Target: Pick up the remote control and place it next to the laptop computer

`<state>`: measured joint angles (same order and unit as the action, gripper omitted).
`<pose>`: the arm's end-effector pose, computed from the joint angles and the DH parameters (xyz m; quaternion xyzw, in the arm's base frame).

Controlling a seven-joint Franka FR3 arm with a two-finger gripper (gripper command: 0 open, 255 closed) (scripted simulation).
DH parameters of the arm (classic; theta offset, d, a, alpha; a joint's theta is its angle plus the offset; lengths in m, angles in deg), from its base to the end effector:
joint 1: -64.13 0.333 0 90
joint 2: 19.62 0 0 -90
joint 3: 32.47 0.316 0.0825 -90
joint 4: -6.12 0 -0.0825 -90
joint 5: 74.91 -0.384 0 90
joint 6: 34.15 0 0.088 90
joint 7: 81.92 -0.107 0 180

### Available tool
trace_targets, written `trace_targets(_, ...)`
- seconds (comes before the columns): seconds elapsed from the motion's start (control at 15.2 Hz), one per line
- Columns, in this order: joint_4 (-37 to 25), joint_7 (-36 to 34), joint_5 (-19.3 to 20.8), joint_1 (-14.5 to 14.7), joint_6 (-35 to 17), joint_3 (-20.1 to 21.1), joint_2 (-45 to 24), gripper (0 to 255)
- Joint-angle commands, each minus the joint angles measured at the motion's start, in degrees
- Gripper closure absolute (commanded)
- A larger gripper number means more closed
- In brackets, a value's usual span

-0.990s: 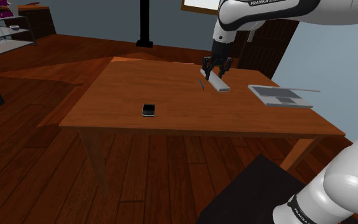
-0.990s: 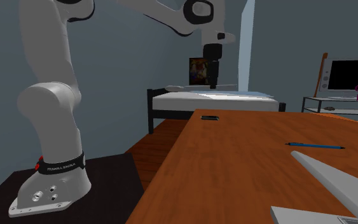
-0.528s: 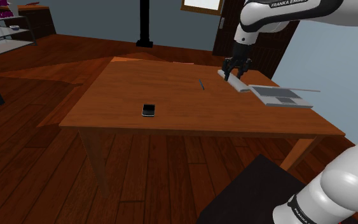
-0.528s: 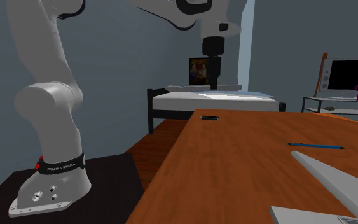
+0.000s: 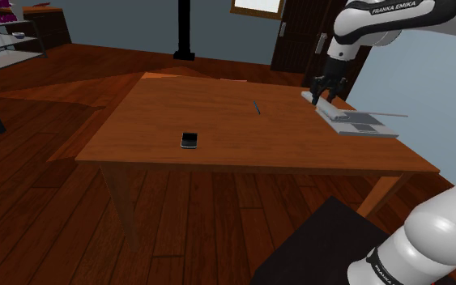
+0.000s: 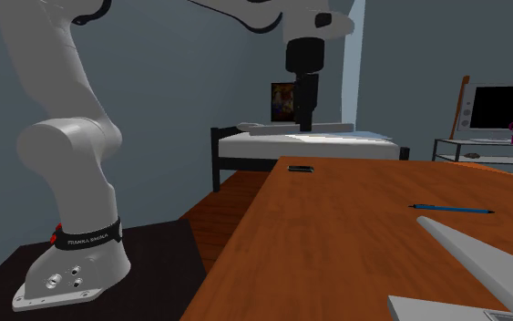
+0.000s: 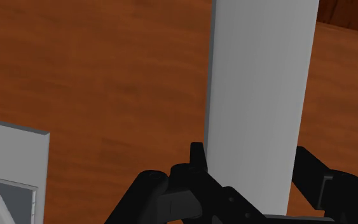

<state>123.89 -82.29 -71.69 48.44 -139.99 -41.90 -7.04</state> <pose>0.4430 -0.2183 0.5308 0.9773 -0.2114 0.0023 0.0099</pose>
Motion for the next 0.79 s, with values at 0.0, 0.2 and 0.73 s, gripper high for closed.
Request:
trace_targets(0.0,0.66,2.60,0.45,-1.12,-0.12,-1.59,0.68,255)
trace_targets(0.2,1.05,6.65,1.13,-2.86,-0.17,-4.18,1.22,255)
trace_targets(0.73,-0.69,17.96,2.25,-7.30,-0.24,-11.42,-0.01,255)
